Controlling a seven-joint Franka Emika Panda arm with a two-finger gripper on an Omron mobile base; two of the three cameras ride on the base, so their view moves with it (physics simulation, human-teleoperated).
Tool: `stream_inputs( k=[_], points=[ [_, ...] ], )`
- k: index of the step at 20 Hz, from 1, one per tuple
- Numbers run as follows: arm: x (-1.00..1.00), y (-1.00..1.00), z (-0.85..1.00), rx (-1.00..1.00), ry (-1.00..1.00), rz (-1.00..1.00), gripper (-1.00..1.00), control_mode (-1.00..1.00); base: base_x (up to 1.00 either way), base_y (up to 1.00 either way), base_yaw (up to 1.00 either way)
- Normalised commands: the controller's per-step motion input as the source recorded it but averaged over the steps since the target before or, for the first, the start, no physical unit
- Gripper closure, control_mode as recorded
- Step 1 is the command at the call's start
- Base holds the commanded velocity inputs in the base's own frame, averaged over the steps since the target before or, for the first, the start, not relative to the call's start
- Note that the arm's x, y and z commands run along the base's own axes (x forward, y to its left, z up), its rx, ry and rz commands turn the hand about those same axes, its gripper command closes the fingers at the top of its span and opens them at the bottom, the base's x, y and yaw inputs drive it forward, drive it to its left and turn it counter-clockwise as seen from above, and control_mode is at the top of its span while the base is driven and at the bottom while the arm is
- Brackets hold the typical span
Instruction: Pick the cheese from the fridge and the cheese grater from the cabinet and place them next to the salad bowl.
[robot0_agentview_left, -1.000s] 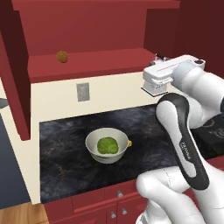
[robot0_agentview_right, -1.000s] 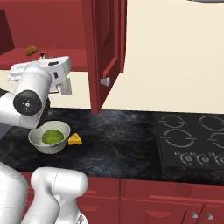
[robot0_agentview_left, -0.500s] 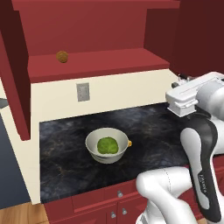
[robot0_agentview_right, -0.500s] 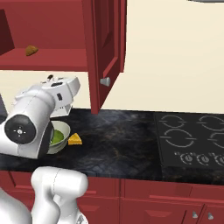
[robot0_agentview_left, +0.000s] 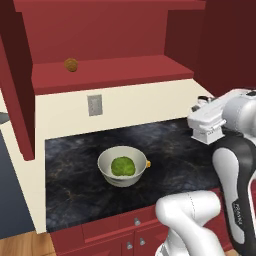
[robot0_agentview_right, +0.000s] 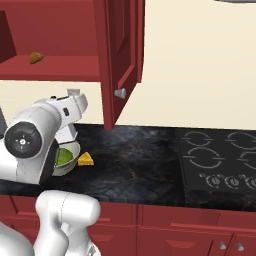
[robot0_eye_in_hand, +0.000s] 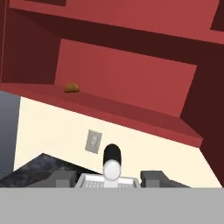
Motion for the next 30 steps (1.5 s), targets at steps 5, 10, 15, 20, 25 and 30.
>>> stream_inputs(
  k=[5, 10, 15, 20, 25, 30],
  points=[
    [0.11, 0.63, -0.29, 0.0, -0.03, 0.05, 1.0, -1.0, 0.0, 0.0, 0.0],
    [0.15, 0.57, -0.23, 0.09, -0.11, -0.12, 1.0, -1.0, 0.0, 0.0, 0.0],
    [-0.01, 0.74, -0.12, 0.24, -0.14, -0.51, 1.0, -1.0, 0.0, 0.0, 0.0],
    [-0.35, 0.52, -0.42, 0.19, -0.06, -0.52, 1.0, -1.0, 0.0, 0.0, 0.0],
    [-0.34, 0.03, -0.52, 0.09, -0.15, -0.3, 1.0, -1.0, 0.0, 0.0, 0.0],
    [-0.05, 0.4, -0.52, 0.0, -0.2, -0.03, 1.0, -1.0, 0.0, 0.0, 0.0]
  ],
)
